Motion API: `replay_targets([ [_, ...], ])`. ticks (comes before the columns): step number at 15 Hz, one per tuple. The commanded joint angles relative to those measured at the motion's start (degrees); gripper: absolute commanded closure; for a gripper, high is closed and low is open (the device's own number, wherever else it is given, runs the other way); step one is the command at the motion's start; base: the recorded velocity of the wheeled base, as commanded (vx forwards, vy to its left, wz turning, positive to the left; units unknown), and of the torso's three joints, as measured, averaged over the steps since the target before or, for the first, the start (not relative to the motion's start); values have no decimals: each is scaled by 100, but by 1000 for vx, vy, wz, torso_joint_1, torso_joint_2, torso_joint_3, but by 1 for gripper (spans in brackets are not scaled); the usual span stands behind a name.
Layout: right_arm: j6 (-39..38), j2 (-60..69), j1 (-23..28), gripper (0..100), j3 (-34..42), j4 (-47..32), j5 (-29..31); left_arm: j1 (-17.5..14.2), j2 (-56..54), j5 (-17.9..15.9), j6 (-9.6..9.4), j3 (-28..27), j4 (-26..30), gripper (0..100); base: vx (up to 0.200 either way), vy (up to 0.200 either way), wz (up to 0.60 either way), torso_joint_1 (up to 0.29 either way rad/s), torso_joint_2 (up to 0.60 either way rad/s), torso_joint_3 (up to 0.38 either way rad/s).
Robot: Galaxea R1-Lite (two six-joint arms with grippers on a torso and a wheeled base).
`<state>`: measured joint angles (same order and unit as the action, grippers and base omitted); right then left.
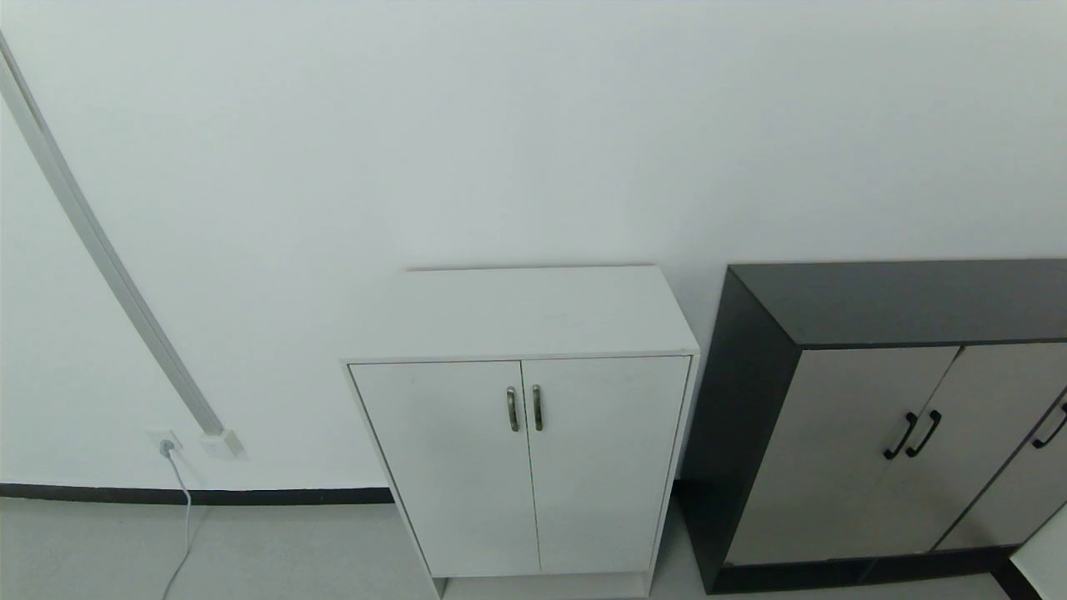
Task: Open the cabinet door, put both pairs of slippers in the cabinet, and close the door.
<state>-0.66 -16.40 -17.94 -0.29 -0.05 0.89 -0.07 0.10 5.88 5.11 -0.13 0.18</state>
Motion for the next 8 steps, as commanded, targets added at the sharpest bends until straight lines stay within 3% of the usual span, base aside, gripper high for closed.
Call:
replay_targets([
  [1,31,-57,-51,100,3,-4,-19,-1,-1,1,-1,-4,-1,100,0,0,0,0,0,0],
  [6,66,-206,230,100,-6,-13,-19,-1,-1,1,8,-4,-1,100,0,0,0,0,0,0],
  [8,66,58,898,100,3,-13,-19,-1,-1,1,8,-4,-1,100,0,0,0,0,0,0],
])
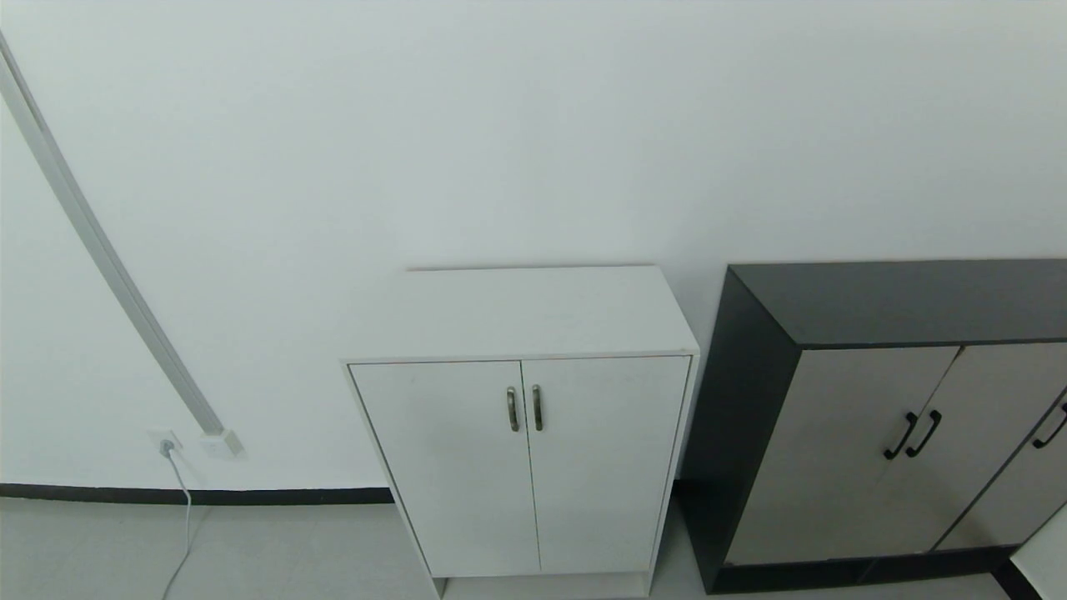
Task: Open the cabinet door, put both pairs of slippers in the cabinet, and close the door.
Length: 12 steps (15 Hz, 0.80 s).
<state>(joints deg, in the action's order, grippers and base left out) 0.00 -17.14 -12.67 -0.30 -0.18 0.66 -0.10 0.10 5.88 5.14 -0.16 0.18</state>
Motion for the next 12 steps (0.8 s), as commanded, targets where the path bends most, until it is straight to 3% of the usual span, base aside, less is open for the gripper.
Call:
replay_targets([
  [1,0,264,528,100,-5,1,4,1,-1,1,4,-2,-1,100,0,0,0,0,0,0],
  [3,0,527,862,100,4,1,-4,1,-1,1,4,-2,-1,100,0,0,0,0,0,0],
  [12,-44,1705,1249,100,22,9,-13,1,-1,1,-5,-2,-1,100,0,0,0,0,0,0],
])
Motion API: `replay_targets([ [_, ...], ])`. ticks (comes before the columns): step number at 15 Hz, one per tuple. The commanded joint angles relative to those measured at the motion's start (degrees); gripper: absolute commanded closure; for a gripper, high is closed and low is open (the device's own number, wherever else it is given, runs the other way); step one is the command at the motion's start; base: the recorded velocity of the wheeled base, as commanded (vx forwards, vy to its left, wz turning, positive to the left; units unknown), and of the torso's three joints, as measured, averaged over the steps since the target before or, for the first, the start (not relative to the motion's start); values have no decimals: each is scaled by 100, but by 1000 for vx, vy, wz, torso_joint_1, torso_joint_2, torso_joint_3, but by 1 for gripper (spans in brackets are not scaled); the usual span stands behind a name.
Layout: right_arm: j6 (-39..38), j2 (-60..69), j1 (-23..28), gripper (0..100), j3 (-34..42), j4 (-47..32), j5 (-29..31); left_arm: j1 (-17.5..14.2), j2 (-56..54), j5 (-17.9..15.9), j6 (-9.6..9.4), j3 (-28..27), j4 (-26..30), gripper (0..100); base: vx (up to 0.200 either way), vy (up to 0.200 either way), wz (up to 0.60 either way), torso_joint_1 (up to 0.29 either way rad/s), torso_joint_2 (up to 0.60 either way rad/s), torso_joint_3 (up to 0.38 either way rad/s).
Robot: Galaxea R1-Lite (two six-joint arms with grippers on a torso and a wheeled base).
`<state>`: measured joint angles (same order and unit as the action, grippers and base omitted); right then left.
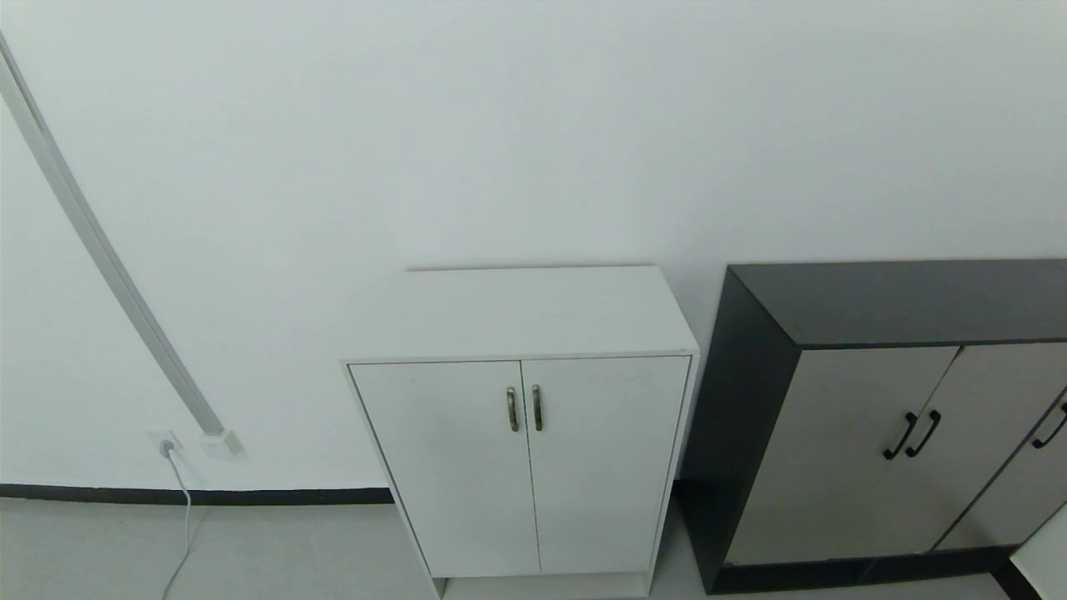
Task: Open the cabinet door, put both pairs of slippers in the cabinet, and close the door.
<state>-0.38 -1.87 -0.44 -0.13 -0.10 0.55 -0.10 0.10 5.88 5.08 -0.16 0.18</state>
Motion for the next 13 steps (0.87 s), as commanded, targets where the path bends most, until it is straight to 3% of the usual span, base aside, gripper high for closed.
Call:
replay_targets([
  [1,-15,178,26,100,13,1,7,1,-1,1,1,-2,-1,100,0,0,0,0,0,0],
  [13,-129,178,26,100,13,36,24,1,-1,1,-25,7,-1,100,0,0,0,0,0,0],
])
